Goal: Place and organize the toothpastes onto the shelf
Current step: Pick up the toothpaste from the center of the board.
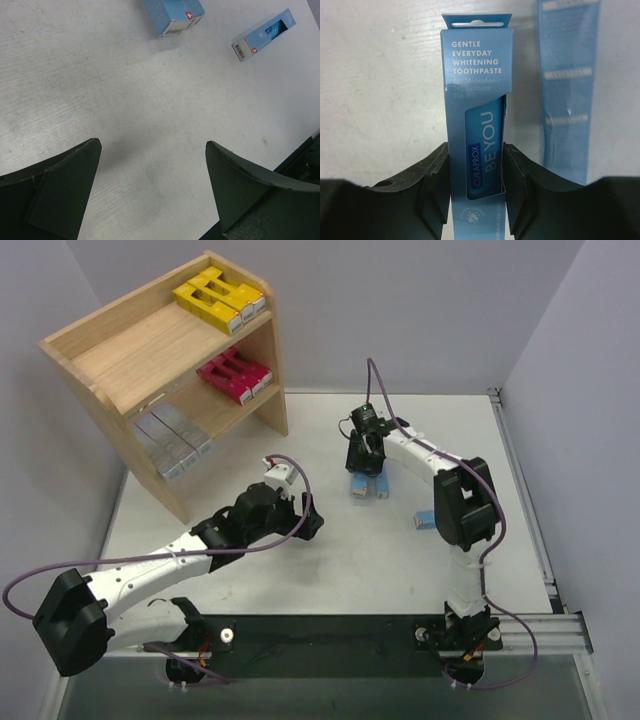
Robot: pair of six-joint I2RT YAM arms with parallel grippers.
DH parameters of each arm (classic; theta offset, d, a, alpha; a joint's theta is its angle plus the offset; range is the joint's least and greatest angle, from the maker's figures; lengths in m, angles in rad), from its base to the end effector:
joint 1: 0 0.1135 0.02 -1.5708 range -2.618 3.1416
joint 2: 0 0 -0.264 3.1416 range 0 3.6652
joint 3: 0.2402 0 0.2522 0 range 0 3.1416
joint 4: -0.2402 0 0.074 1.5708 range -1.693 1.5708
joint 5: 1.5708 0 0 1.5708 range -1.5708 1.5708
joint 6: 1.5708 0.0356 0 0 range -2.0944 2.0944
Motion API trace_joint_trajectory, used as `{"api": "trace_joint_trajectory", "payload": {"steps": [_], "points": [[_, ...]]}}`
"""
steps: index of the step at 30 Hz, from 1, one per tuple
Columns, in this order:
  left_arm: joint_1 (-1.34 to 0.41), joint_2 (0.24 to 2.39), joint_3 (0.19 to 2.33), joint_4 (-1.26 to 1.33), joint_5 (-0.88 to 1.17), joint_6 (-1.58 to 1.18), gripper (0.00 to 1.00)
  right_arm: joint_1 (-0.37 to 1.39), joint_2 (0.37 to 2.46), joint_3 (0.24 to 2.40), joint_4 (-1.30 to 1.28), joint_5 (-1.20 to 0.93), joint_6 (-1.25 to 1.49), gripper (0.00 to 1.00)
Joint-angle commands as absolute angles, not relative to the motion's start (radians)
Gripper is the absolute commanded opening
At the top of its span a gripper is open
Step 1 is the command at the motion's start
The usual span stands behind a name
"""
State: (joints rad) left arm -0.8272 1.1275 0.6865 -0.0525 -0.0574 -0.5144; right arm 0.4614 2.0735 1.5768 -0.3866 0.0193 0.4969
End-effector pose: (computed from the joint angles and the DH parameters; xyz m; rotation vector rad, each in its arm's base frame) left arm 0.1710 -0.1829 0.2498 0.2990 2.1331 -0.7516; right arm 0.4128 0.2045 0.1962 0.0529 2.4945 0.3904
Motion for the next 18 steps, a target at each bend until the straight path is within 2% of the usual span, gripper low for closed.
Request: {"api": "trace_joint_trajectory", "payload": {"steps": [1, 9, 18], "points": [[-0.906, 1.138, 0.722, 0.028, -0.182, -0.505, 0.97, 0.462, 1.901, 1.533, -0.429, 0.038, 0.695, 0.36], [-1.201, 1.245, 0.804, 0.072, -0.647, -0.307, 0.97, 0.471, 1.730, 1.451, -0.486, 0.015, 0.811, 0.36], [-1.310, 1.437, 0.805, 0.452, -0.865, -0.085, 0.97, 0.511, 1.591, 1.382, -0.523, 0.008, 0.845, 0.39]]}}
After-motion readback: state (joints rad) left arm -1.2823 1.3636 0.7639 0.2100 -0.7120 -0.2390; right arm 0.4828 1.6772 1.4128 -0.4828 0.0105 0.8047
